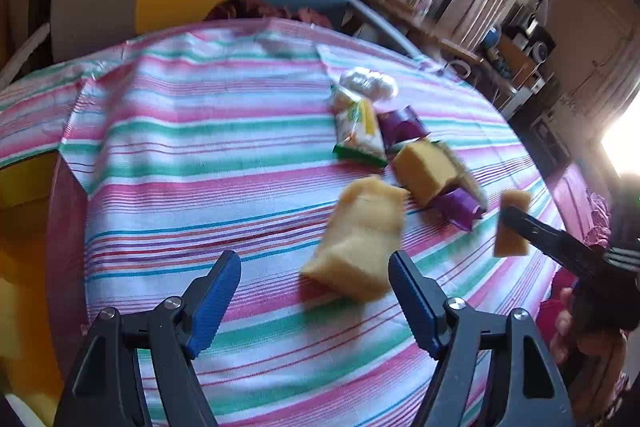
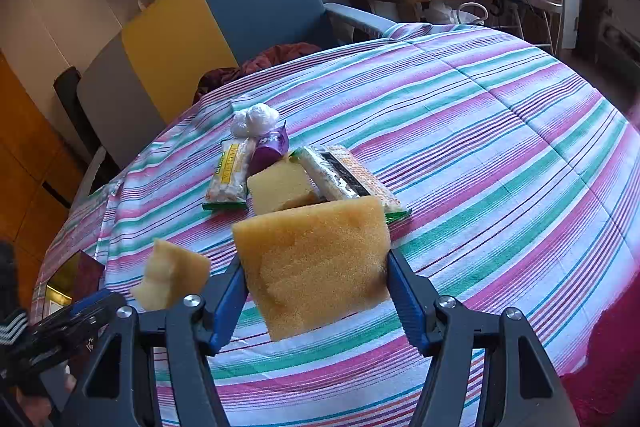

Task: Organize objects
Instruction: 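Grasp a large yellow sponge with the right tool while the left grasps another sponge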

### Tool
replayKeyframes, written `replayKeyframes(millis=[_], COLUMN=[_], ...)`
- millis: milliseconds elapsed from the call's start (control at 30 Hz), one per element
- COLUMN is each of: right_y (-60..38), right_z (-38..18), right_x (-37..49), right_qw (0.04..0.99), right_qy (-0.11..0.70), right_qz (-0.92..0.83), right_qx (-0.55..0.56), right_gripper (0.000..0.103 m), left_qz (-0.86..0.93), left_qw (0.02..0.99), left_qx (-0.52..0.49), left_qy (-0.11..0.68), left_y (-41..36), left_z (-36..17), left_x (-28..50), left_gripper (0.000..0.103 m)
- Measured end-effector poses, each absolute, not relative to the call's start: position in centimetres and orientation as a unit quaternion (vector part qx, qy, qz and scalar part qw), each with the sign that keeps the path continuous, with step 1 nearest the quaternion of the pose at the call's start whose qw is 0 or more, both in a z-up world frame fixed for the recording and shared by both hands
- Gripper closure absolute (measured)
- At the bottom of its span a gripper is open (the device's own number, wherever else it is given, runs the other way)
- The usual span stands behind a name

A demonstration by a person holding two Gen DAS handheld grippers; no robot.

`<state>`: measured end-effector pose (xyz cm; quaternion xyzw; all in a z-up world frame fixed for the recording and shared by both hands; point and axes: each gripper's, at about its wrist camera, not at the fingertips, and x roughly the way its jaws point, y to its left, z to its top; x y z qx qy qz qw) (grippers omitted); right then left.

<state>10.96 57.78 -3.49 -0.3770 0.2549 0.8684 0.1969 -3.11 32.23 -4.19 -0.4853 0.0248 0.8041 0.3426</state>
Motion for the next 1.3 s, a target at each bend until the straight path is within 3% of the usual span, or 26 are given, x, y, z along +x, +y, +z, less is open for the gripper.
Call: replayKeyframes(millis=[100, 333, 567, 1300], right_y=[57.6, 57.7, 57.2, 55.2], right_z=[-3.5, -3.4, -3.5, -3.0], right_x=[10.9, 11.0, 10.5, 9.6], right_qw=[0.196, 0.195, 0.191, 0.197], right_qy=[0.248, 0.251, 0.235, 0.156], right_qz=[0.870, 0.870, 0.872, 0.884], right_qx=[-0.379, -0.377, -0.385, -0.395], right_gripper=[0.036, 0.036, 0.036, 0.036], left_qz=[0.804, 0.801, 0.810, 0.796], left_qw=[0.361, 0.381, 0.356, 0.397], left_qx=[-0.472, -0.435, -0.420, -0.445], left_qy=[0.036, 0.153, 0.204, 0.101], left_y=[33.2, 38.6, 40.2, 35.5], left_z=[-3.8, -4.4, -6.6, -6.0], left_x=[-2.8, -0.8, -0.7, 1.8], left_gripper=[0.026, 0.026, 0.055, 0.058])
